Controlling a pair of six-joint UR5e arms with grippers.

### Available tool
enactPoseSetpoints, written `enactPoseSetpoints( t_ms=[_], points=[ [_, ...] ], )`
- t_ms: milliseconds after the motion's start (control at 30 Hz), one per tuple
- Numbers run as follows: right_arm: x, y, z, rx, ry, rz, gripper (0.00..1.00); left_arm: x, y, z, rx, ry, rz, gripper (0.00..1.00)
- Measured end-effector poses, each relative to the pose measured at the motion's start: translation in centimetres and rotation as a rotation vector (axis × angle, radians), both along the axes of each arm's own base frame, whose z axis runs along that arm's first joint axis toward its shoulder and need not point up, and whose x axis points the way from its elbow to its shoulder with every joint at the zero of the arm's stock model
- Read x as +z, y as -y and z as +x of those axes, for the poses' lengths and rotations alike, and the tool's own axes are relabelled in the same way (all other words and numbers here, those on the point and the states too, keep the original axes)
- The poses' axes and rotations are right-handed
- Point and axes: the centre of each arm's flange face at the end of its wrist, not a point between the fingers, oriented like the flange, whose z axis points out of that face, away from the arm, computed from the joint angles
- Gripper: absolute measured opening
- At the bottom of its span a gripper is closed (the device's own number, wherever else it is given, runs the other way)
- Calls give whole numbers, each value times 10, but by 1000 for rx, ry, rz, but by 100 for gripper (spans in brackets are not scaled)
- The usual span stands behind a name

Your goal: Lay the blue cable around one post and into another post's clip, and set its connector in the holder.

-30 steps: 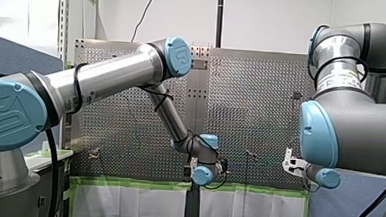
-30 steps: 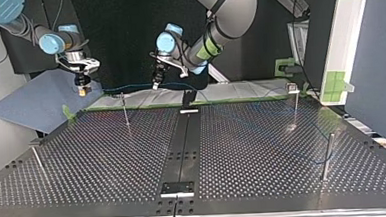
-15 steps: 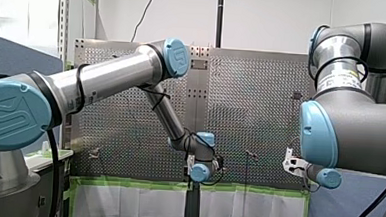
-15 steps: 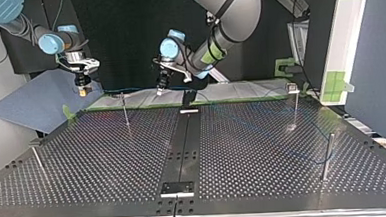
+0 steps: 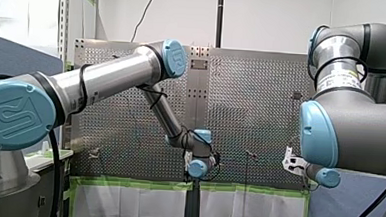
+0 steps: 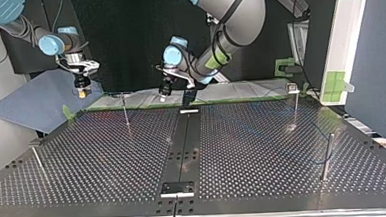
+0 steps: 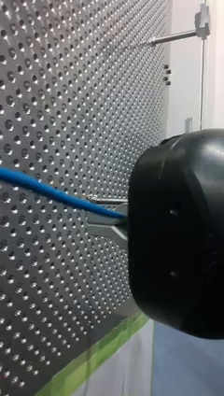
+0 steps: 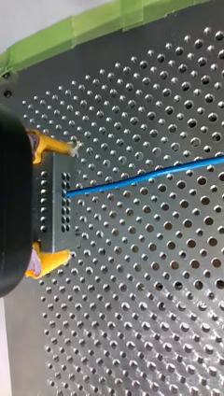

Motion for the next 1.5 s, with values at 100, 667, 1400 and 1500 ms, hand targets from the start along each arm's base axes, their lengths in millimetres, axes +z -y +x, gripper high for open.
enactPoseSetpoints(
  t_ms=[100, 667, 1400, 1500],
  points=[
    [2, 4, 0, 0, 11, -11, 0, 3, -1, 5, -1, 0, 0, 1],
    [1, 14, 3, 6, 26, -20, 0, 9, -9, 25, -11, -3, -3, 1],
    [-28, 52, 4, 2, -3, 49, 0, 18, -21, 49, 17, -12, -6, 1],
    [-24, 57, 4, 2, -4, 45, 0, 18, -22, 50, 19, -13, -7, 1]
  ],
)
